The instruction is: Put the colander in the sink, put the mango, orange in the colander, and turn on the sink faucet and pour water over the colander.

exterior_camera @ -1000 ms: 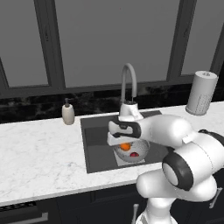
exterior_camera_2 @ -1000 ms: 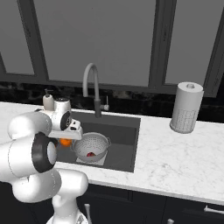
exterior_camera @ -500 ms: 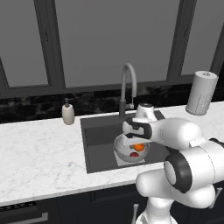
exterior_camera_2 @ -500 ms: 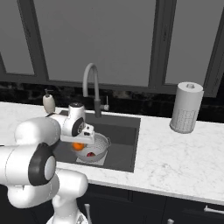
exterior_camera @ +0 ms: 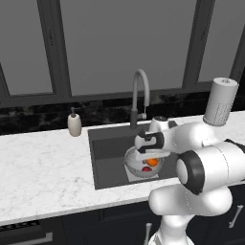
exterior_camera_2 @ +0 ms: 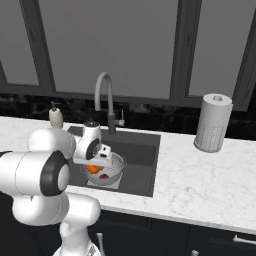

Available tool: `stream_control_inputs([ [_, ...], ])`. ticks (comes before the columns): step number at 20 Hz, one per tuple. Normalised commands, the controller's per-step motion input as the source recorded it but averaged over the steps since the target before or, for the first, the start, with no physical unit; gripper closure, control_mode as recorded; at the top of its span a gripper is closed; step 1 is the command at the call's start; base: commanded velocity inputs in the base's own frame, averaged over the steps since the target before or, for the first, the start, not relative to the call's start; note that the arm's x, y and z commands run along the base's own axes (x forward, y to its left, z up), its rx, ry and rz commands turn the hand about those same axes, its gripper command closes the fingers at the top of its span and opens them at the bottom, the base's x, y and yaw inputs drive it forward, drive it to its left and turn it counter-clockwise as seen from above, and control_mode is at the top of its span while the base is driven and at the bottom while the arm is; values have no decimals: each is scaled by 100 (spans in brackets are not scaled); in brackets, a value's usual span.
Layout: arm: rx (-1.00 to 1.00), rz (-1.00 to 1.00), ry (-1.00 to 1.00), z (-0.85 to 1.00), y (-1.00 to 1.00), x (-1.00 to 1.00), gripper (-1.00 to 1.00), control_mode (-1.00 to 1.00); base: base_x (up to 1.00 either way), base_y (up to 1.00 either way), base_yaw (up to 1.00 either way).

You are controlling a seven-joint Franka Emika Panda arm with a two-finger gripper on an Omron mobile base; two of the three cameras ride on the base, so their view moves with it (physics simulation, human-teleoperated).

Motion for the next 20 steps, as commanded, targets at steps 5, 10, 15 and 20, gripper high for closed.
stream_control_inputs([
  [5,0,0,0,-27,0,35,100,-100,0,0,0],
  [10,0,0,0,-36,0,30,100,-100,0,0,0],
  [15,0,0,0,-42,0,7,100,-100,0,0,0],
  [20,0,0,0,-38,0,0,100,-100,0,0,0],
])
